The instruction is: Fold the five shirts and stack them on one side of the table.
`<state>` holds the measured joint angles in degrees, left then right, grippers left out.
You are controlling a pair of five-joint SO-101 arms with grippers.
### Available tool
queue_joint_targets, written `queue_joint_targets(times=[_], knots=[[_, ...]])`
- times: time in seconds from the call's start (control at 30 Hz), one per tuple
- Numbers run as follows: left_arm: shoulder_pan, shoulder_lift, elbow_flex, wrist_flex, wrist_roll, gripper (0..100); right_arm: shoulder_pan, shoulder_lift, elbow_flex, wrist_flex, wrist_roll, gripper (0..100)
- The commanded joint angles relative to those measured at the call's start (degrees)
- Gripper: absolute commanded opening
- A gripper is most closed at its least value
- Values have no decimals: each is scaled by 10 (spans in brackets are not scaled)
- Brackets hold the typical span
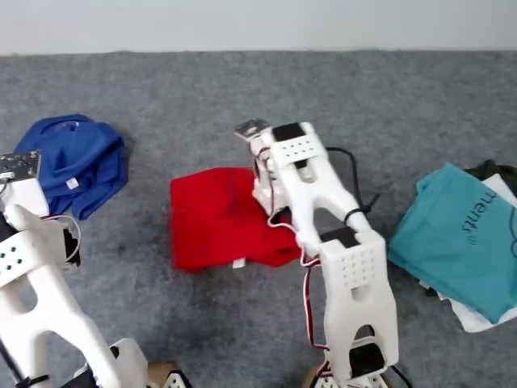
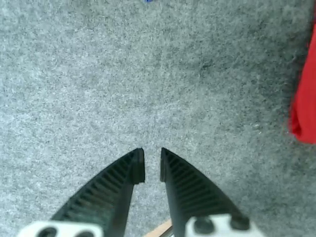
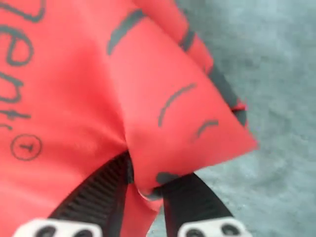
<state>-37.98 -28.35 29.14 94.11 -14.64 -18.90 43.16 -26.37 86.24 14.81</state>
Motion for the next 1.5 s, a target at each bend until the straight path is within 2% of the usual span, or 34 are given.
queue_joint_targets(times=[0.0, 0.23, 0.53, 0.83, 1.07, 1.23, 1.47], knots=[[4, -9, -2, -6, -9, 73, 61, -54, -13, 1, -2, 9], [4, -9, -2, -6, -9, 73, 134, -213, -12, 58, -2, 9], [4, -9, -2, -6, -9, 73, 291, -334, -10, 125, -3, 9], [4, -9, -2, -5, -9, 73, 444, -332, -10, 149, 0, 9], [4, -9, -2, -5, -9, 73, 562, -330, -10, 121, 80, 9], [4, -9, -2, -4, -9, 73, 625, -309, -10, 107, 101, 9], [4, -9, -2, -4, -9, 73, 686, -202, -10, 62, 116, 9]])
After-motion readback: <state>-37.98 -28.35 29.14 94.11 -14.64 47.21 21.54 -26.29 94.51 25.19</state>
